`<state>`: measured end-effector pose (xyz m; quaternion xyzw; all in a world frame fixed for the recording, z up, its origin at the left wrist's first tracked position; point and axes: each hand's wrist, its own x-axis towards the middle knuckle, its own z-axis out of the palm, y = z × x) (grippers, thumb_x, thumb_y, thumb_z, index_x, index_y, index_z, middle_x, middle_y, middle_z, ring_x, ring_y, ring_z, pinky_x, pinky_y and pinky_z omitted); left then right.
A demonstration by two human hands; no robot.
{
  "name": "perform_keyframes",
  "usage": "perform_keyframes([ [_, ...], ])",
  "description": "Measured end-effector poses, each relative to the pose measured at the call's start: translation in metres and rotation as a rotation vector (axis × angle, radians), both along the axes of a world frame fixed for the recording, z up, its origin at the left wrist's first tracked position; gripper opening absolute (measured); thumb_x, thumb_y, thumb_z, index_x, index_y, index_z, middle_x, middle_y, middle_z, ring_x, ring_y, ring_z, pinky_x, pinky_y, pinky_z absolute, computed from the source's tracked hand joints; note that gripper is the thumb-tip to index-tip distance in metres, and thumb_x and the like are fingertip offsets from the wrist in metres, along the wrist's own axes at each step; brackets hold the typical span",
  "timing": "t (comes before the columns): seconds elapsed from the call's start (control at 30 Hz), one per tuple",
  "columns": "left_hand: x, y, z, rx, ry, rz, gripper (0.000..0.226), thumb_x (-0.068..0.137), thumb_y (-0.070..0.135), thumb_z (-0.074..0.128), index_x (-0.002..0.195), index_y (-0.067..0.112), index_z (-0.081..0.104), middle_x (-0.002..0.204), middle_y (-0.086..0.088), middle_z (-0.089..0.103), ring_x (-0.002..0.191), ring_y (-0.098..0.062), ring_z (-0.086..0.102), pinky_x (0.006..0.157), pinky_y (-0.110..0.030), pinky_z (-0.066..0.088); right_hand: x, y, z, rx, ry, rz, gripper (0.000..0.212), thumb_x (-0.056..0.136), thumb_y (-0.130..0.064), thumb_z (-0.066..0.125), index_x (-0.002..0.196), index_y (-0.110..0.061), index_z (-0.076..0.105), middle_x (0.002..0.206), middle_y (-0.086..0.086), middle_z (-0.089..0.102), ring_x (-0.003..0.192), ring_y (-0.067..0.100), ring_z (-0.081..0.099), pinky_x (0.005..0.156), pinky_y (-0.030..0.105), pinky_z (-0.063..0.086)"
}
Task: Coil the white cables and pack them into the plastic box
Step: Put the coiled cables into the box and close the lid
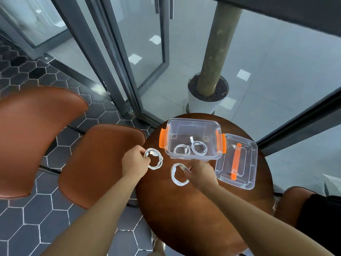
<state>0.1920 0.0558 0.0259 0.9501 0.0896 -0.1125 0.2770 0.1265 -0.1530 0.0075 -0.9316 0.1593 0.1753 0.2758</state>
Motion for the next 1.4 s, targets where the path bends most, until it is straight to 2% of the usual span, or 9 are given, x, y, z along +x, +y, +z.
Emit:
perform_keyframes([
  [0.1, 0.009, -0.014, 0.018, -0.018, -0.048, -0.021, 0.01, 0.086, 0.012, 0.071, 0.094, 0.017, 0.067, 0.088, 0.002, 0.068, 0.074, -0.013, 0.059, 0.054, -0.017, 0.036, 0.006, -0.011, 0.019, 0.033, -0.047, -0.008, 0.028, 0.091, -0.044, 0.062, 0.096, -0.018, 0.071, 0.089, -0.001, 0.076, 0.078, 0.021, 0.071, 0.072, 0.032, 0.057],
  [0.27, 0.021, -0.043, 0.034, -0.03, -0.092, -0.057, 0.008, 0.085, 0.014, 0.071, 0.091, 0.017, 0.068, 0.085, 0.004, 0.067, 0.079, -0.019, 0.063, 0.062, -0.027, 0.047, 0.02, -0.033, 0.039, 0.006, -0.101, -0.008, 0.023, 0.093, -0.032, 0.062, 0.095, -0.013, 0.074, 0.09, 0.004, 0.077, 0.083, 0.025, 0.07, 0.065, 0.027, 0.048],
  [0.4, 0.028, -0.061, 0.031, -0.023, -0.095, -0.088, 0.005, 0.086, 0.02, 0.07, 0.09, 0.02, 0.068, 0.087, 0.002, 0.071, 0.081, -0.022, 0.065, 0.069, -0.036, 0.055, 0.03, -0.048, 0.044, -0.003, -0.112, -0.031, 0.022, 0.093, -0.031, 0.062, 0.095, -0.013, 0.075, 0.089, 0.005, 0.076, 0.081, 0.025, 0.069, 0.068, 0.032, 0.056],
  [0.6, 0.044, -0.077, 0.024, 0.003, -0.077, -0.122, 0.01, 0.088, 0.021, 0.069, 0.097, 0.016, 0.069, 0.091, -0.001, 0.071, 0.079, -0.021, 0.062, 0.068, -0.03, 0.048, 0.051, -0.068, 0.042, -0.044, -0.102, -0.046, 0.024, 0.093, -0.032, 0.061, 0.094, -0.012, 0.074, 0.088, 0.008, 0.076, 0.08, 0.027, 0.069, 0.069, 0.033, 0.056],
  [0.87, 0.07, -0.091, 0.006, 0.163, -0.112, -0.317, 0.02, 0.089, 0.014, 0.064, 0.108, 0.011, 0.069, 0.102, -0.009, 0.071, 0.092, -0.03, 0.067, 0.08, -0.038, 0.055, 0.091, -0.084, 0.024, -0.118, -0.085, -0.02, 0.016, 0.091, -0.023, 0.061, 0.091, -0.013, 0.074, 0.083, 0.007, 0.076, 0.07, 0.025, 0.071, 0.068, 0.035, 0.062],
  [0.93, 0.075, -0.099, 0.0, 0.209, -0.111, -0.394, 0.017, 0.088, 0.009, 0.062, 0.103, 0.009, 0.069, 0.099, -0.01, 0.069, 0.09, -0.031, 0.067, 0.076, -0.038, 0.054, 0.103, -0.086, 0.017, -0.179, -0.099, 0.046, 0.014, 0.092, -0.02, 0.059, 0.095, -0.014, 0.072, 0.084, 0.006, 0.075, 0.069, 0.025, 0.071, 0.067, 0.037, 0.063],
  [1.03, 0.079, -0.113, -0.007, 0.306, -0.087, -0.499, 0.01, 0.089, 0.006, 0.063, 0.098, 0.01, 0.066, 0.102, -0.012, 0.067, 0.088, -0.032, 0.069, 0.072, -0.037, 0.055, 0.118, -0.087, 0.012, -0.348, -0.09, 0.286, 0.016, 0.089, -0.006, 0.057, 0.1, -0.012, 0.067, 0.09, 0.007, 0.07, 0.081, 0.03, 0.068, 0.065, 0.035, 0.057],
  [1.17, 0.083, -0.126, -0.02, 0.479, -0.026, -0.646, 0.021, 0.092, 0.001, 0.057, 0.11, 0.01, 0.064, 0.109, -0.014, 0.065, 0.094, -0.032, 0.068, 0.075, -0.038, 0.055, 0.134, -0.084, 0.01, -0.498, 0.006, 0.532, 0.023, 0.085, 0.002, 0.057, 0.103, -0.011, 0.066, 0.098, 0.008, 0.07, 0.093, 0.034, 0.07, 0.062, 0.035, 0.046],
  [1.4, 0.089, -0.142, -0.038, 0.574, 0.09, -0.773, 0.028, 0.09, -0.008, 0.054, 0.111, 0.007, 0.065, 0.112, -0.014, 0.065, 0.099, -0.034, 0.067, 0.073, -0.038, 0.051, 0.149, -0.075, -0.013, -0.491, 0.098, 0.693, 0.022, 0.088, -0.003, 0.059, 0.104, -0.012, 0.07, 0.105, 0.007, 0.072, 0.1, 0.032, 0.07, 0.067, 0.035, 0.049],
])
